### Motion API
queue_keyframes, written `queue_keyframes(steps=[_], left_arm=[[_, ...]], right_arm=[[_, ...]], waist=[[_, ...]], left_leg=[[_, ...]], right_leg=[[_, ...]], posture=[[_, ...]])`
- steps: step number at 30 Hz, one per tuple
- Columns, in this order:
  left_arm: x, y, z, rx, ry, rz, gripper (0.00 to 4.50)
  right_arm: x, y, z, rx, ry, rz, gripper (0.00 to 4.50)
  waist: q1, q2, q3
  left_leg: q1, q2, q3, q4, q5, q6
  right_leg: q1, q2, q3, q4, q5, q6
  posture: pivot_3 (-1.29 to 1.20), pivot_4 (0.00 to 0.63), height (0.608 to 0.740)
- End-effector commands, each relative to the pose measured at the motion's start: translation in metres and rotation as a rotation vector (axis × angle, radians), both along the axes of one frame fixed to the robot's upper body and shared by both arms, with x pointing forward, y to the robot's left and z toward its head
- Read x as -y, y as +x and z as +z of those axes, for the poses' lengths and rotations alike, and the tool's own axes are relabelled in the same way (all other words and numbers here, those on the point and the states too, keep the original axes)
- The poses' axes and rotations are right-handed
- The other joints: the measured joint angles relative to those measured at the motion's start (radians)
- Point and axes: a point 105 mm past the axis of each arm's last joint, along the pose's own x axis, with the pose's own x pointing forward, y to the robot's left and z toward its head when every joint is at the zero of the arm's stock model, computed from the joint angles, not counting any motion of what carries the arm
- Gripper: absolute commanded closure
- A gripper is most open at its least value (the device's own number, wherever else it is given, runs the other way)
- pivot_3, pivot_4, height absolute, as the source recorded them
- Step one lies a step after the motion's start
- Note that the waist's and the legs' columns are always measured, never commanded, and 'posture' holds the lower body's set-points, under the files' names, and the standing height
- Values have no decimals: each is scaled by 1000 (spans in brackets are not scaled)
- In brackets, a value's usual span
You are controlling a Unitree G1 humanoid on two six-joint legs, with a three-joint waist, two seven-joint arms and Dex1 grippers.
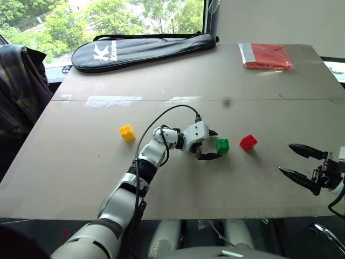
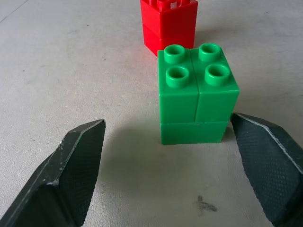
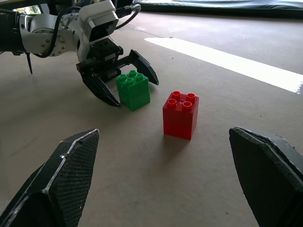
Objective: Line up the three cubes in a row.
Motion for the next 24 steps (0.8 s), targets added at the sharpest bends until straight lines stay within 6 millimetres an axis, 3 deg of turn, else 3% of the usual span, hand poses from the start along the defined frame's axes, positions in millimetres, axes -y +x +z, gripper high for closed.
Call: queue_keyframes(steps=[1,7,14,18,20,24], left_arm=[[-1,4,6,45,4,0,68],[-18,-11,15,39,-28,-41,68],[-48,-43,44,-20,-72,-66,68],[-73,-71,66,-57,-65,-38,68],[-89,-89,78,-65,-32,3,68],[-94,-108,93,-68,0,44,68]], right_arm=[[-1,1,5,29,-4,-24,0],[-8,10,-12,6,-19,-151,0],[-39,12,-26,-38,30,-190,0],[-61,27,-40,-62,38,-255,0],[-75,47,-47,-51,26,-336,0],[-82,66,-47,-14,18,-437,0]], waist=[[0,0,0],[-12,0,0],[-22,0,0],[-24,1,0],[-33,-2,0],[-32,-1,0]], left_leg=[[0,0,0,0,0,0],[0,0,0,0,0,0],[0,1,0,0,0,0],[0,1,0,0,0,0],[0,1,0,0,0,0],[0,3,1,0,0,-2]], right_leg=[[0,0,0,0,0,0],[0,0,0,0,0,0],[-1,0,1,2,0,0],[-2,0,2,2,0,0],[-2,0,2,2,0,-1],[-3,2,4,3,-2,-4]], posture=[[0,150,694],[0,150,694],[0,150,694],[0,150,694],[0,150,694],[0,150,694]])
